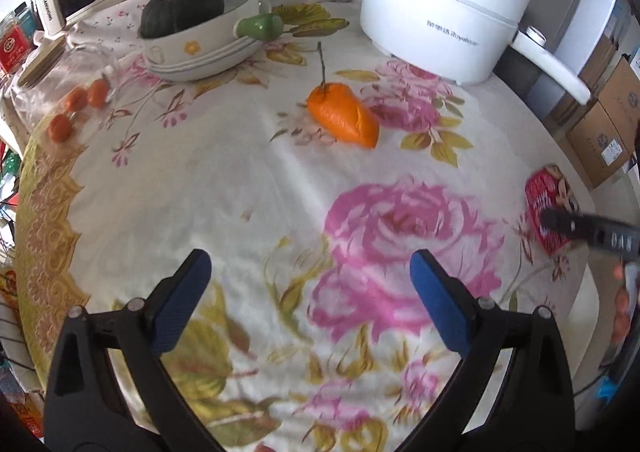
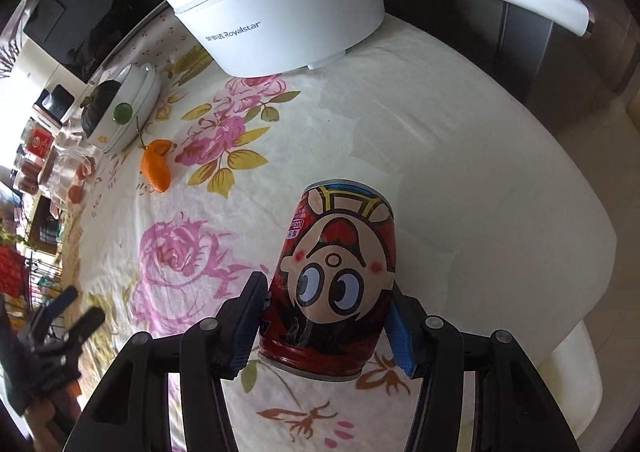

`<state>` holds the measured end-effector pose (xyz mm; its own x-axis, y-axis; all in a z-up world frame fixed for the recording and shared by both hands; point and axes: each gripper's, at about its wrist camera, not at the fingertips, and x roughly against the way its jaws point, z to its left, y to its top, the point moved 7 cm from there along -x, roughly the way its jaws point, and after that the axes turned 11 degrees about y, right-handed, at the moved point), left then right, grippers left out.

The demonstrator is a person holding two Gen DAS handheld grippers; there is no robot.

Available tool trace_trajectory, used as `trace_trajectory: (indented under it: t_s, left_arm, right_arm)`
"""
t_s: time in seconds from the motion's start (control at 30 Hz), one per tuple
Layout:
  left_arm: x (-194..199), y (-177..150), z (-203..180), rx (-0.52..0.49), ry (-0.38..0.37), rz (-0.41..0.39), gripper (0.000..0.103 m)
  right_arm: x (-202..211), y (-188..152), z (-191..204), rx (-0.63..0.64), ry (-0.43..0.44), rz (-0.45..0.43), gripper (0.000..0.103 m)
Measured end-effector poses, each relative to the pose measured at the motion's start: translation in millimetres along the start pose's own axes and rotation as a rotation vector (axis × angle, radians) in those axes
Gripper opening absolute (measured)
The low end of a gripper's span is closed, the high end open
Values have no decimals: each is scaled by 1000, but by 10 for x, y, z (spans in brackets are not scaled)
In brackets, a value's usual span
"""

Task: Collect trash
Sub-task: 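Grasp the orange pepper with the left gripper while the right gripper lifts the can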

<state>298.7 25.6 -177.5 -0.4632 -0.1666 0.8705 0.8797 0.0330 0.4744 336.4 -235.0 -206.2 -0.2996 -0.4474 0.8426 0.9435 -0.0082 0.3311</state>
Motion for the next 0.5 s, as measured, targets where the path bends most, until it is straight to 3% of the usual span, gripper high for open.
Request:
trace_trajectory:
  t_s: [0.13,0.23,0.33,0.4,0.43,0.5]
  left_arm:
    - [-273,440,-172,62,-7,-66,96]
    - [-484,647,-250,96,6,-103,88]
    - [-673,758,-278,125,25,-112,76]
    - [-758,765,-297,145,4,-101,60]
    - [-773,755,-306,151,-5,-95,59]
    - [-738,739,-327,137,-9,-103,45]
  right_arm:
    - [-57,-5,18,61,-1,18,56]
    - [-62,38,8,57,22,12,56]
    - [-55,85,-24,46,29,1,56]
    - [-65,99,-59,38,27,0,56]
    - [-75,99,-72,37,24,1,56]
    - [-94,89,-100,34,13,5,56]
